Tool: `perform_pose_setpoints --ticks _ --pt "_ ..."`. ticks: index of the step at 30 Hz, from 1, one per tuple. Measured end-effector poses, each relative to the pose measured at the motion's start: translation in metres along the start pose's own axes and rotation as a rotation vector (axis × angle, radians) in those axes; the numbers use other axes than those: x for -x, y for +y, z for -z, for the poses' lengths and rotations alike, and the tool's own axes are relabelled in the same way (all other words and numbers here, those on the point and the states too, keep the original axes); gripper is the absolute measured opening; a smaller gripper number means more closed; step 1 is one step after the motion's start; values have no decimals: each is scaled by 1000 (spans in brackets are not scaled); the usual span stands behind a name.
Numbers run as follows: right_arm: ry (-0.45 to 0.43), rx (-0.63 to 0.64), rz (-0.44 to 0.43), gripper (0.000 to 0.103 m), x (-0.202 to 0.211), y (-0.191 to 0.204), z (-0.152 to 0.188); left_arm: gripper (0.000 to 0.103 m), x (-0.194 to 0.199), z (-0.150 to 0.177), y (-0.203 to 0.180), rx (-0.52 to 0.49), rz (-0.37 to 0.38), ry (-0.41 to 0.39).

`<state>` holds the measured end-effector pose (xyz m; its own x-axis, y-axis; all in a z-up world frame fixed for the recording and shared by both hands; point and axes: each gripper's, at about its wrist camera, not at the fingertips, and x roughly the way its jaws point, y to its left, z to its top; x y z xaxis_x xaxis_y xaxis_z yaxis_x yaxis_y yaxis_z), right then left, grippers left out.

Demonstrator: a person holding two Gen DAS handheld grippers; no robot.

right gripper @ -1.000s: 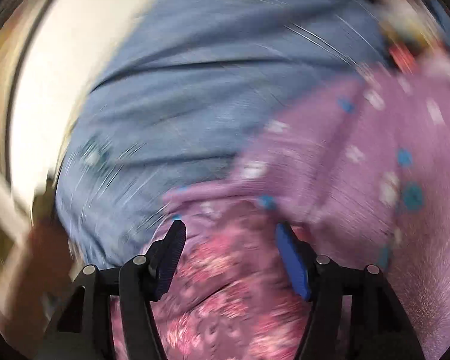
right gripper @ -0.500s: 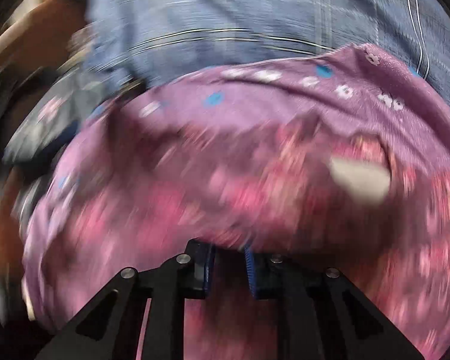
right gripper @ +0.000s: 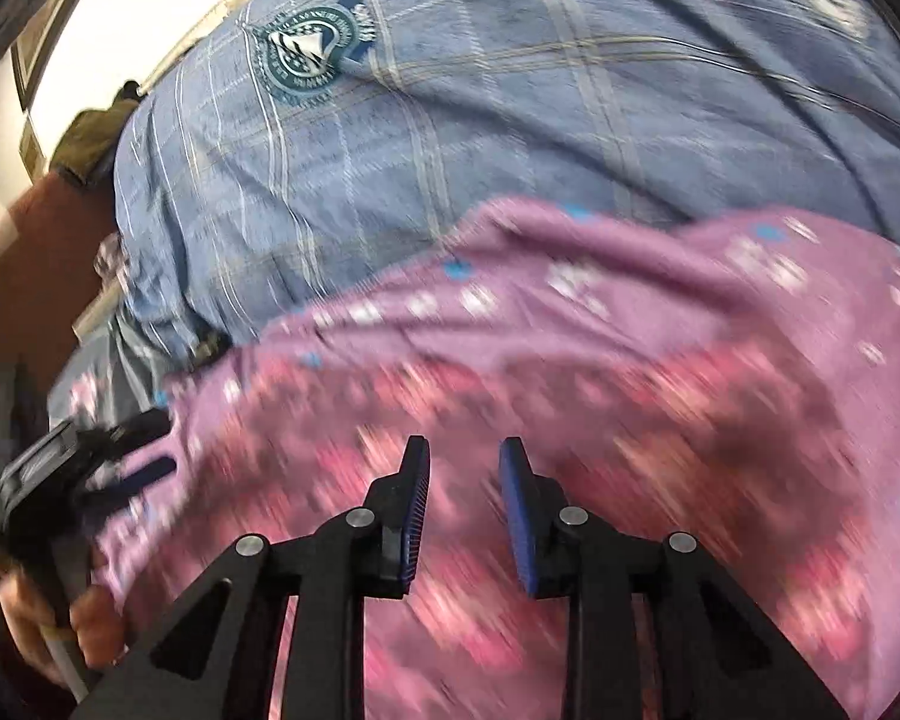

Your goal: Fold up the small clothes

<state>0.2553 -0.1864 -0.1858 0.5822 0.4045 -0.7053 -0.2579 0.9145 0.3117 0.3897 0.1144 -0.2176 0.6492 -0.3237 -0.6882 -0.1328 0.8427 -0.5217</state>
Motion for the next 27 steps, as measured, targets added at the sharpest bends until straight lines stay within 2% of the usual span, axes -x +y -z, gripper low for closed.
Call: perform_pose_setpoints --ticks 4,6,7,8,10,12,14,16,17,18,19,22,24,27 --pt "12 13 98 27 28 -25 39 82 -30 23 -17 -105 -218 132" --pt "26 -3 182 30 26 -42 52 82 -36 28 -24 -167 -270 120" --pt "60 -20 205 28 18 -52 56 82 -39 29 -31 -207 -305 117" --pt "63 -47 178 27 16 -59 57 82 -40 28 -34 -216 -320 117" --pt "38 -82 138 28 22 -65 48 81 -36 25 -36 -189 -317 95" --pt "-35 -95 111 29 30 -67 37 81 -30 23 -37 -163 -295 57" --pt "-70 -150 104 34 29 -80 25 82 -25 22 -40 -171 -278 24" --pt "-67 -231 85 40 20 -98 14 82 -31 23 -40 -189 -291 51" --pt "-51 -276 92 50 13 -108 13 82 -39 25 -37 -195 -318 86" --pt "-7 -325 111 48 1 -121 13 83 -47 26 -34 -195 -331 119" --pt "18 -347 96 46 -6 -128 14 83 -50 26 -34 -210 -338 109" --pt "-11 -287 113 46 5 -117 13 83 -50 26 -40 -228 -357 101" --pt "-72 -226 131 49 20 -101 15 82 -46 27 -42 -222 -351 89" --pt "-100 -186 111 49 34 -86 21 83 -31 33 -44 -226 -341 59"
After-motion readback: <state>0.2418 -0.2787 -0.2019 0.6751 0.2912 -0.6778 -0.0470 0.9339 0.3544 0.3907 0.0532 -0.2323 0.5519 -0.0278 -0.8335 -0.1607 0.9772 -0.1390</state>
